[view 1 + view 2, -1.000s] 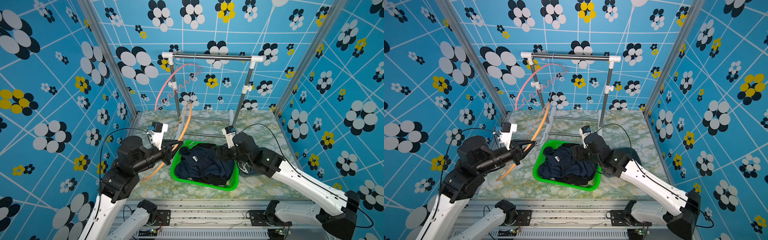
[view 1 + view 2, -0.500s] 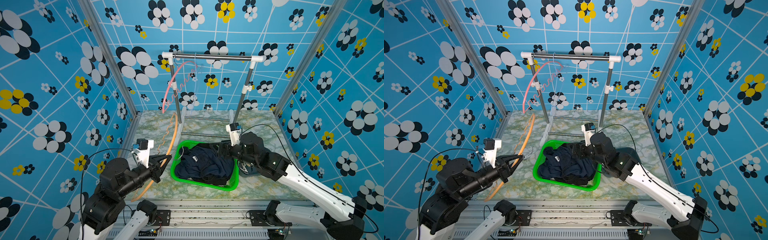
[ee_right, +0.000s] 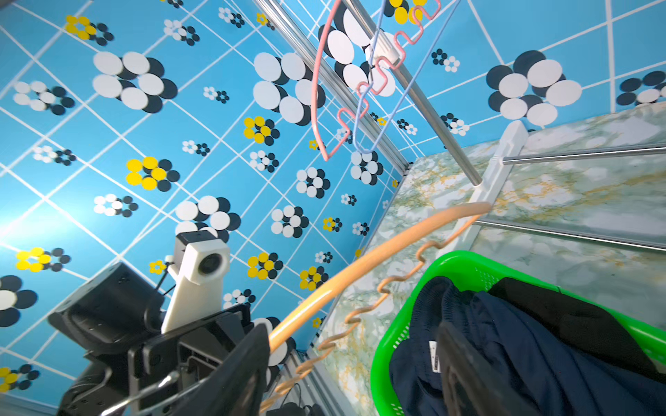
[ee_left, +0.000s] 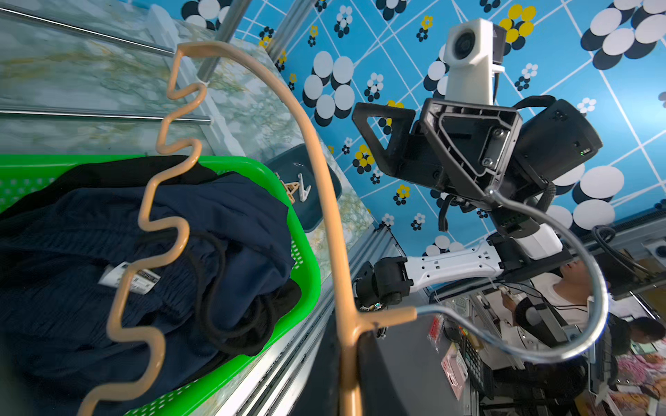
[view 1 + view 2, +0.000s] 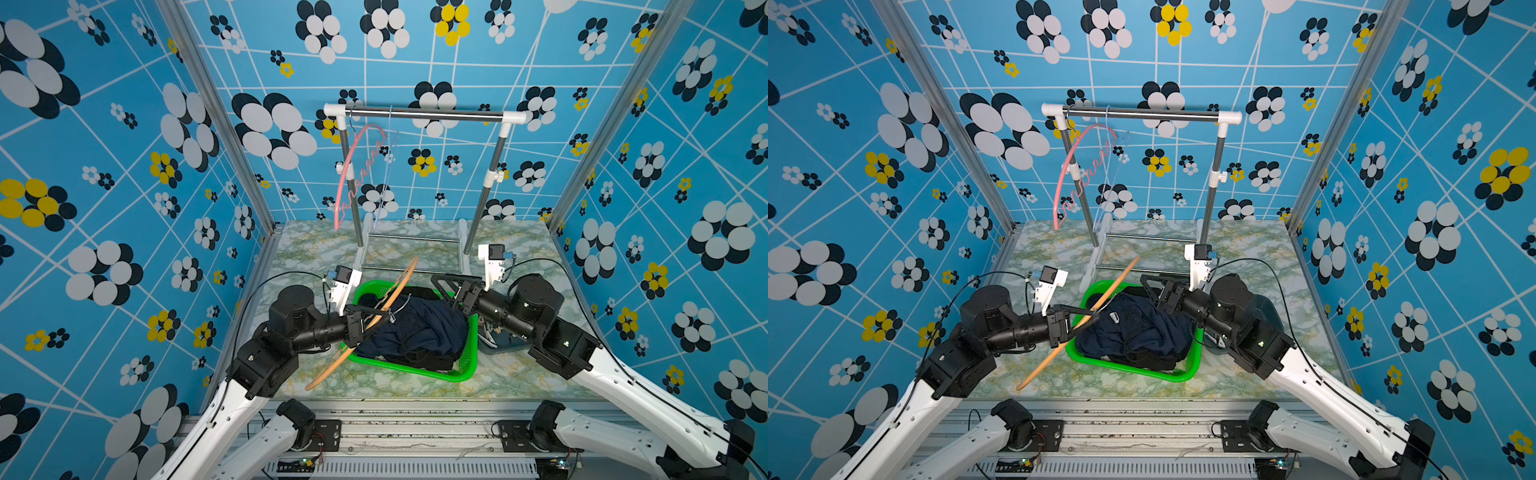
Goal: Remove the clothespins securing shorts to the hanger
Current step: Place the hanger on the clothesline.
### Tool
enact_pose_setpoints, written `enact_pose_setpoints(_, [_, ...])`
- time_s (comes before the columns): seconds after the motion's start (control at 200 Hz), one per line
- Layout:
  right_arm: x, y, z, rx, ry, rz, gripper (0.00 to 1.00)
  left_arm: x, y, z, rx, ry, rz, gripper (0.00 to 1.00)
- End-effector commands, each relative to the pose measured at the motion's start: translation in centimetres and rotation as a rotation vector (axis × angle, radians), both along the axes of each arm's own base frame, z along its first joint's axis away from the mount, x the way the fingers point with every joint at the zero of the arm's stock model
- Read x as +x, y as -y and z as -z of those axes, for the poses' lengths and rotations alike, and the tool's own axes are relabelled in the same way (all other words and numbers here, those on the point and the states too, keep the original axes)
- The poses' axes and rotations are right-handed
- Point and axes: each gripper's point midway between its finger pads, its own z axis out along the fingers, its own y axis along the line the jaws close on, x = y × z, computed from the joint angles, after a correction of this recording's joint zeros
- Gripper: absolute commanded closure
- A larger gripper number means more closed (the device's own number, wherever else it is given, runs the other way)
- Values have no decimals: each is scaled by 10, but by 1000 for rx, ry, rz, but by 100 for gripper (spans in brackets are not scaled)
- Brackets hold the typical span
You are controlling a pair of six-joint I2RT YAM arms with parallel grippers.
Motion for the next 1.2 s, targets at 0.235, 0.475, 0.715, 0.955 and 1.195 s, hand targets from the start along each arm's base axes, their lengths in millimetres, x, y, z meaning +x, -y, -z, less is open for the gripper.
enact_pose_setpoints(0.235, [8,-3,-3,293,-103,-75,42,26,42,-44,-198,144,93,100])
enact_pose_setpoints(0.475, [15,-15,-11,355,-79,-145,47,34,56,-38,-196,121,134,100])
enact_pose_setpoints(0.715, [23,-23,-9,346,-81,-152,54,35,65,-34,-212,102,175,100])
enact_pose_setpoints(0.955, [27,-28,-9,360,-91,-161,75,39,72,-30,-210,100,190,100])
enact_pose_setpoints(1.195, [31,-16,-6,393,-112,-95,100,47,67,-21,-167,146,130,64])
